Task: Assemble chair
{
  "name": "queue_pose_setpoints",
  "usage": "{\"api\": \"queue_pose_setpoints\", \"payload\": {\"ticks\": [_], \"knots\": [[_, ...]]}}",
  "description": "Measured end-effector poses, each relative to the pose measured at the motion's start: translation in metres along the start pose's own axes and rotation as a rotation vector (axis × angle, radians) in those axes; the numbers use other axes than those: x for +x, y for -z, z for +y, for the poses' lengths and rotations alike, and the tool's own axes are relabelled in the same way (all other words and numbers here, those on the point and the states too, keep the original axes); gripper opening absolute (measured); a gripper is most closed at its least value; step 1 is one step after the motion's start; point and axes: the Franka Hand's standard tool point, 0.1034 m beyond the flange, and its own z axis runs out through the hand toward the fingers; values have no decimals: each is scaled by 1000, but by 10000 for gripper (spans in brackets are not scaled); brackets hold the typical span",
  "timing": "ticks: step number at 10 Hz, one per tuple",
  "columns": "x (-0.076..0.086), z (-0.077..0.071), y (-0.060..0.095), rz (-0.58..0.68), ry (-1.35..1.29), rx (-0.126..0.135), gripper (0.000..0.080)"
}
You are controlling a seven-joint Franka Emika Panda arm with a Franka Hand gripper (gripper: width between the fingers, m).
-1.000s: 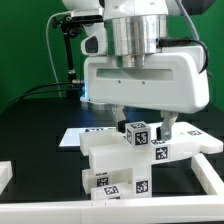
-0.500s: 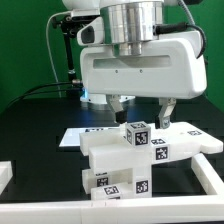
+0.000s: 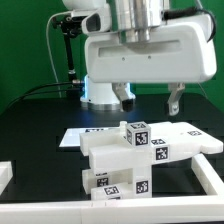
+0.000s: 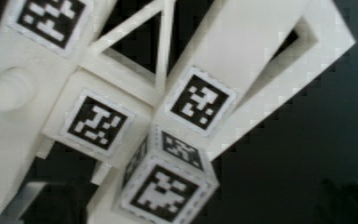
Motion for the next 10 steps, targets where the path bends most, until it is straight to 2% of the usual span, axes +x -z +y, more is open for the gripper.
{"api": "queue_pose_setpoints", "payload": {"ticks": [2, 10], "knots": [[0, 2, -5, -3, -2, -6, 649], [0, 2, -6, -4, -2, -7, 649]]}}
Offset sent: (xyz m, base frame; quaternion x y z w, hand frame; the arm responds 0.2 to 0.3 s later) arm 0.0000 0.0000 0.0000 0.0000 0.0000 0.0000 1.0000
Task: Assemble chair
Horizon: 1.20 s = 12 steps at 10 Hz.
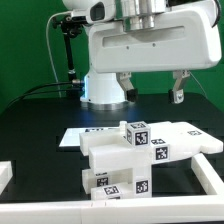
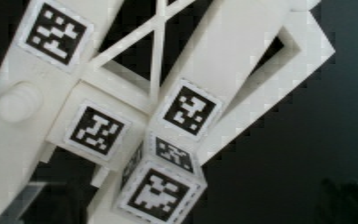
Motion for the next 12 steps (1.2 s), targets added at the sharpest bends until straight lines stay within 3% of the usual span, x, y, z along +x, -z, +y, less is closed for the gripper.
{"api": "queue_pose_setpoints", "payload": {"ticks": [2, 4, 6, 7, 11, 12], "knots": [[-1, 0, 1, 6, 42, 4, 649], [-19, -4, 5, 32, 231, 18, 649], [-37, -22, 23, 47, 282, 32, 649], [-39, -22, 27, 69, 340, 47, 649], [-38, -18, 22, 66, 475, 34, 649], [-48, -9, 11, 57, 483, 25, 649]]}}
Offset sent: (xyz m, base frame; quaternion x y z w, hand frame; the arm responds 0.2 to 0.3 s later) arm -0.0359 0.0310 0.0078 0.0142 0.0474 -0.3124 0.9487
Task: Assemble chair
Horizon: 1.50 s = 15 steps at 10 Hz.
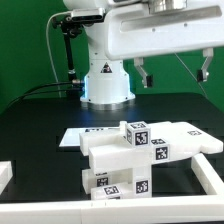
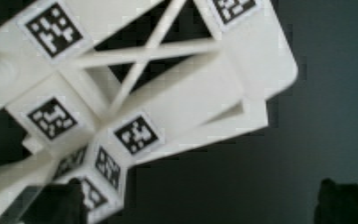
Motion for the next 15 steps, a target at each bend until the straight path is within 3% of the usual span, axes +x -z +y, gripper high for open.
{"api": "queue_pose_setpoints", "payload": {"ticks": [2, 3, 4, 7, 10, 11, 15], "knots": [[-34, 3, -14, -70, 6, -11, 649], [-44, -3, -14, -78, -10, -17, 649], [-41, -12, -13, -32, -28, -30, 649], [-43, -9, -16, -41, -5, -30, 649], [-91, 7, -38, -196, 25, -35, 649], [-99, 4, -43, -191, 18, -49, 649], [-98, 5, -43, -186, 21, -46, 649]]}}
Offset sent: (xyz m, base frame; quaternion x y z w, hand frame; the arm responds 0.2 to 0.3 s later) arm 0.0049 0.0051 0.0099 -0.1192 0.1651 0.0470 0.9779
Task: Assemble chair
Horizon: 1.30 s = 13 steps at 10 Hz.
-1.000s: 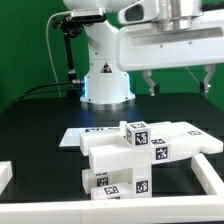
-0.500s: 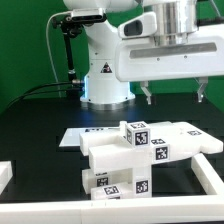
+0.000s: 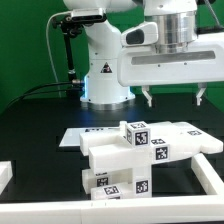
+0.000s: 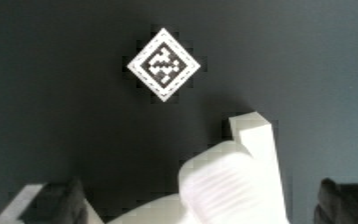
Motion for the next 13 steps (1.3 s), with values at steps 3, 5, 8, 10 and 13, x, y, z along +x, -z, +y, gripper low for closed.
{"api": "queue_pose_setpoints", "payload": {"ticks": [3, 5, 8, 10, 13], "knots": [[-13, 9, -42, 61, -2, -14, 649], [-11, 9, -65, 78, 8, -33, 649], [-12, 13, -81, 70, 11, -51, 649], [-15, 12, -86, 63, 15, -55, 649], [-17, 13, -82, 41, 15, -56, 649]]}}
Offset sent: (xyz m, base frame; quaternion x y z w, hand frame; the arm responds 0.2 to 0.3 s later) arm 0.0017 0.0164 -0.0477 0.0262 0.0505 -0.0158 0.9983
